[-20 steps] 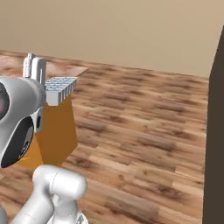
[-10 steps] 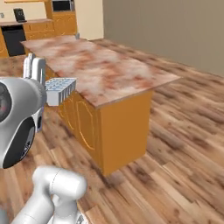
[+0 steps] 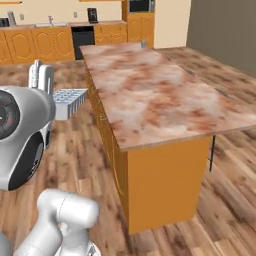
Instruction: Open the freezer door, pick up the ice cube tray from the freezer, and place it on the dining counter.
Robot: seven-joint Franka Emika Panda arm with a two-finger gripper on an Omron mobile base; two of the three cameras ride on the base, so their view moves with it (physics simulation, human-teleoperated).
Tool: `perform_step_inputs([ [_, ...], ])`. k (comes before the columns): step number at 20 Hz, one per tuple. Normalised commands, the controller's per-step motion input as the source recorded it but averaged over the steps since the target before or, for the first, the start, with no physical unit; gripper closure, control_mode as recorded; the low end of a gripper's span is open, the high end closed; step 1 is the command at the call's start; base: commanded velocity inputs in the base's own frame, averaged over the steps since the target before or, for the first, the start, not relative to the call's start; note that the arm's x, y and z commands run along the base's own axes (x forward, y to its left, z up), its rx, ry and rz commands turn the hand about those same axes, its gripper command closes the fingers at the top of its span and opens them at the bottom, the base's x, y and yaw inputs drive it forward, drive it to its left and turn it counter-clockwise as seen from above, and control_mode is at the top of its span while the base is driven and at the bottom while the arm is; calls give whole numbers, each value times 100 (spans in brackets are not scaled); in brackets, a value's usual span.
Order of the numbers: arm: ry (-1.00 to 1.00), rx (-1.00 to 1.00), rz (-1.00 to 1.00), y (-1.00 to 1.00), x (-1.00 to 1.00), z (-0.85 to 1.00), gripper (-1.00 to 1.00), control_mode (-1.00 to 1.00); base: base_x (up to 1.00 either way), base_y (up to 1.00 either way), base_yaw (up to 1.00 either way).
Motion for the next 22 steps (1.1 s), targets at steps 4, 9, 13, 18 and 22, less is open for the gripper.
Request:
perform_step_inputs([
  [4, 0, 0, 0, 0, 0, 0, 100, 100, 76, -79, 34],
  [9, 0, 0, 0, 0, 0, 0, 100, 100, 50, -86, 33],
  [13, 0, 0, 0, 0, 0, 0, 100, 100, 43, -76, 35],
  [18, 0, 0, 0, 0, 0, 0, 100, 100, 60, -42, 30],
  [22, 0, 0, 0, 0, 0, 0, 100, 100, 63, -24, 25],
])
